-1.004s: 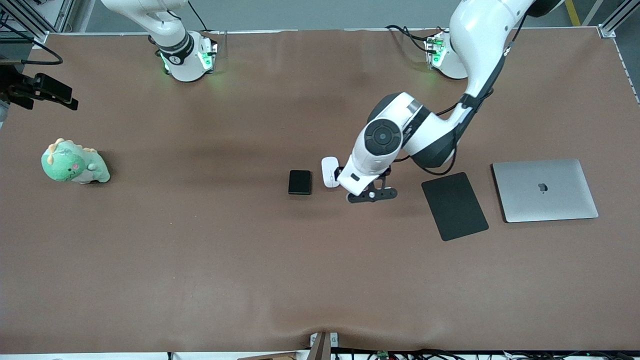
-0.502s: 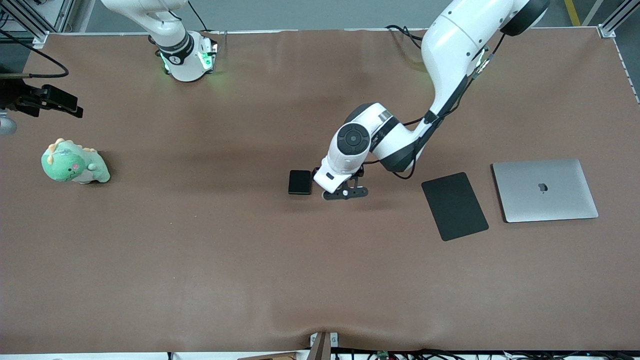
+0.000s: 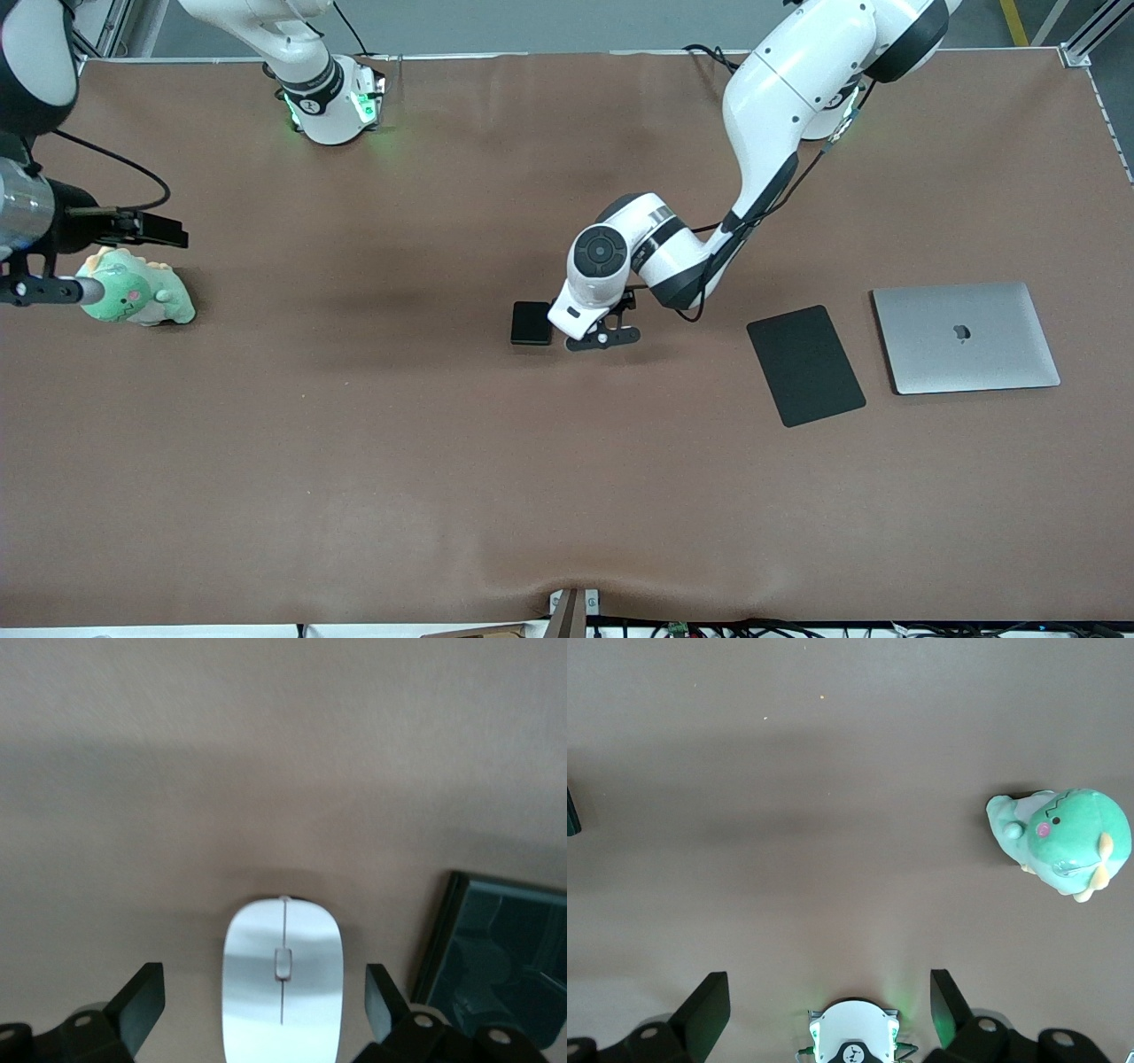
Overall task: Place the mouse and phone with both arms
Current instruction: 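Grasp the mouse with the left gripper while the right gripper reaches forward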
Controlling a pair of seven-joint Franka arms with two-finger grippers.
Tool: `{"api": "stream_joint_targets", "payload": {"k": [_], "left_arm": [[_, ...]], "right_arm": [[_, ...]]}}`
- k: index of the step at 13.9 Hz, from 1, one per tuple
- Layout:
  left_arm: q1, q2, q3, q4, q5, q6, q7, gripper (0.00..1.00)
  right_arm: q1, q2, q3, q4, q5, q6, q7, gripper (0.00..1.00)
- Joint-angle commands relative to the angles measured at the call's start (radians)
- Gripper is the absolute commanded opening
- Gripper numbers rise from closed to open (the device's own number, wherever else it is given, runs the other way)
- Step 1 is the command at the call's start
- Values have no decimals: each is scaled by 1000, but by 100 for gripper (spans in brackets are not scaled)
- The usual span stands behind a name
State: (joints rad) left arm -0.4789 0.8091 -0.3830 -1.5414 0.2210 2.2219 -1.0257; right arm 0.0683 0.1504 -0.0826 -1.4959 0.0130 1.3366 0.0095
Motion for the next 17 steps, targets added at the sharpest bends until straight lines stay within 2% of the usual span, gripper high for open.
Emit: {"api": "stream_joint_targets", "payload": {"k": [1, 3, 7, 8, 11, 13, 14, 17], "left_arm": [[-30, 18, 10, 14, 32, 10, -34, 100], [-35, 27, 12, 11, 41, 10, -34, 95], [-37, 27, 12, -6, 54, 8, -36, 72], [-37, 25, 12, -8, 54, 4, -36, 62], [-35, 15, 13, -5, 55, -2, -27, 22], [-17, -5, 15, -2, 72, -30, -22, 7], [-1, -37, 13, 0, 86, -77, -19, 1], [63, -137, 12, 1, 90, -200, 4, 0]], "right_arm": [[19, -3, 3, 28, -4, -20, -6, 100], [37, -2, 3, 28, -2, -20, -2, 100], [80, 0, 3, 22, 8, -14, 9, 100], [88, 0, 3, 20, 28, -14, 21, 100], [94, 4, 3, 14, 87, -8, 104, 100], [111, 12, 3, 2, 88, 12, 106, 100], [117, 15, 3, -4, 97, 19, 106, 100], [122, 26, 3, -33, 130, 52, 112, 100]]}}
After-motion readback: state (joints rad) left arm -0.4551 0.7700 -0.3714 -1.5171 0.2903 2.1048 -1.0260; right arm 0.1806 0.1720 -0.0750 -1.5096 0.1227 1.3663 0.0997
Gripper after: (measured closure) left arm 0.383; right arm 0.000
